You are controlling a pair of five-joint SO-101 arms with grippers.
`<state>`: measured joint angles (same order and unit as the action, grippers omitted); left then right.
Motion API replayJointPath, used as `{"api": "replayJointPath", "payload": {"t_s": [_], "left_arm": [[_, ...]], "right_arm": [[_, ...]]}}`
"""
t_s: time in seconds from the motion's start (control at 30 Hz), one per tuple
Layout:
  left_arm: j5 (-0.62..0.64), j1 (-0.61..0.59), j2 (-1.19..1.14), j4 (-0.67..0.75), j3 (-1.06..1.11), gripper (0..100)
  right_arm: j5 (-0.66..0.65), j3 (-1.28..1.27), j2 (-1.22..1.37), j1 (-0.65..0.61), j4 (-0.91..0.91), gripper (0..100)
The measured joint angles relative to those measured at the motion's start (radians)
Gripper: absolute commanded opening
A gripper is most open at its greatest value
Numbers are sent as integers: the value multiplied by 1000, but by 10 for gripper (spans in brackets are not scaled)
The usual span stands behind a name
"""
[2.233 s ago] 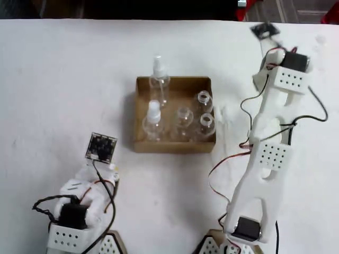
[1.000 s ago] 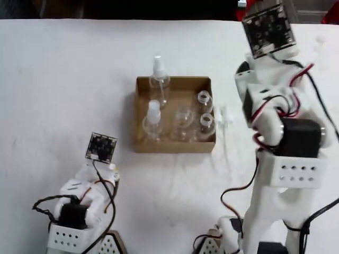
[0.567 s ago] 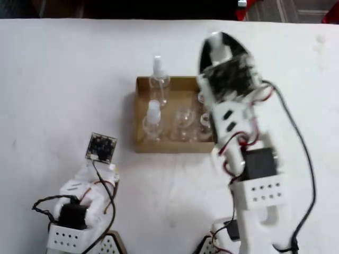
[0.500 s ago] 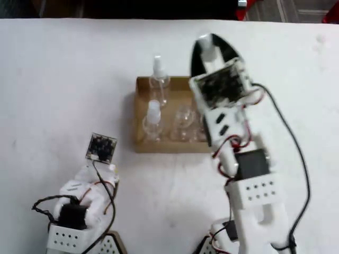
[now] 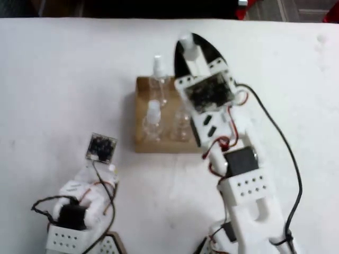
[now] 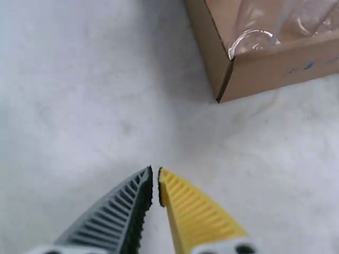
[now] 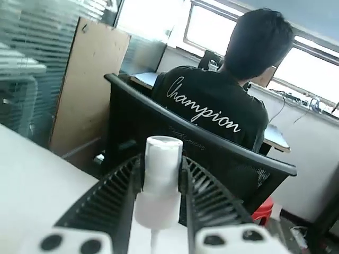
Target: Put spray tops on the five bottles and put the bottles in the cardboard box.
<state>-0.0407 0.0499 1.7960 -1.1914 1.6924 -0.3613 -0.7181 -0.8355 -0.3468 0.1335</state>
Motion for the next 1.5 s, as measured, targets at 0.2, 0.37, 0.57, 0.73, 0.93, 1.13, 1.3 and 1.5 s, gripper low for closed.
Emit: {"api": "replayJointPath", "payload": {"t_s": [0.2, 0.37, 0.57, 0.73, 0.93, 1.13, 1.3, 1.5], "left_arm": [[0, 0, 0, 0, 0, 24], [0, 0, 0, 0, 0, 24], [0, 0, 0, 0, 0, 24], [0, 0, 0, 0, 0, 24], [0, 0, 0, 0, 0, 24], [0, 0, 0, 0, 0, 24], [0, 0, 0, 0, 0, 24], [0, 0, 0, 0, 0, 24]], "right_arm": [[41, 0, -3, 38, 28, 15], [26, 0, -3, 61, 86, 15], [26, 0, 3, 72, 86, 15], [25, 0, 83, 78, 44, 15], [25, 0, 107, 78, 37, 15], [25, 0, 106, 91, 37, 15], [18, 2, 54, 97, 37, 15], [15, 2, 83, 97, 37, 15]]}}
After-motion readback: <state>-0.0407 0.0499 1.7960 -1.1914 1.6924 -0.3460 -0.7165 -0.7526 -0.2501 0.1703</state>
